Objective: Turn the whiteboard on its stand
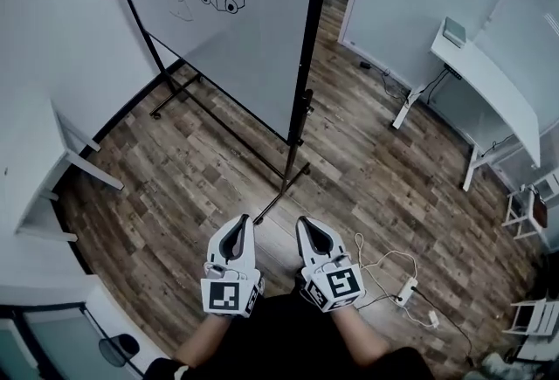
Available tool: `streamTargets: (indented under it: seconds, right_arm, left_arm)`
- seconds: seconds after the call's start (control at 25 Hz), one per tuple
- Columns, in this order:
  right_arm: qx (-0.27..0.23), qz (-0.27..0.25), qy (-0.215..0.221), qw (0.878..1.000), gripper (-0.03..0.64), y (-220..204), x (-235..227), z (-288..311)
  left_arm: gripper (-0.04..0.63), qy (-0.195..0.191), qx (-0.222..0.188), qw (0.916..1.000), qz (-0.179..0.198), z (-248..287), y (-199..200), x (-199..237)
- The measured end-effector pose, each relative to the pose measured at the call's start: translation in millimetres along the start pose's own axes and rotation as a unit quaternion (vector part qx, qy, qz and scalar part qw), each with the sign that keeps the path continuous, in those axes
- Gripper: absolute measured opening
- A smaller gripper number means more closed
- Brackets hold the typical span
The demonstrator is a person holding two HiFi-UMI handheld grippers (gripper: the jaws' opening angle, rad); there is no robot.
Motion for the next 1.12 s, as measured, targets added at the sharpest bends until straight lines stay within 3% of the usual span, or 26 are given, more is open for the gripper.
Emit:
streamTargets:
  seconds: [0.32, 0.8, 0.96, 1.12]
  right_arm:
    - [0.02, -0.018, 0.065, 0.997, 0.006, 8, -69, 29]
    - [0.033, -0.016, 0.114, 0.993, 0.012, -3, -127, 76]
    - [0.047, -0.02, 0.131, 0.99, 0.116, -11, -140, 95]
    - [0.056, -0.028, 0.134, 0.989, 0.161, -18, -154, 120]
  left_arm:
    - [0.012, 0.072, -0.014, 0.9972, -0.012, 52, 6, -28]
    - [0.012, 0.134, -0.023, 0.9907, -0.008, 83, 2, -53]
    - [0.012, 0.147, -0.025, 0.9888, -0.009, 88, 0, -60]
    - [0.012, 0.159, -0.029, 0.9867, -0.012, 94, -1, -62]
Point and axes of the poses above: the fingertips, and each gripper's own axes: z forward along the fingers, x to its left, y out of its top, the point moved 1 cm from there along -z, backward along the fingers, and after that the axes turned 7 degrees about -z, right-handed, at the moved point
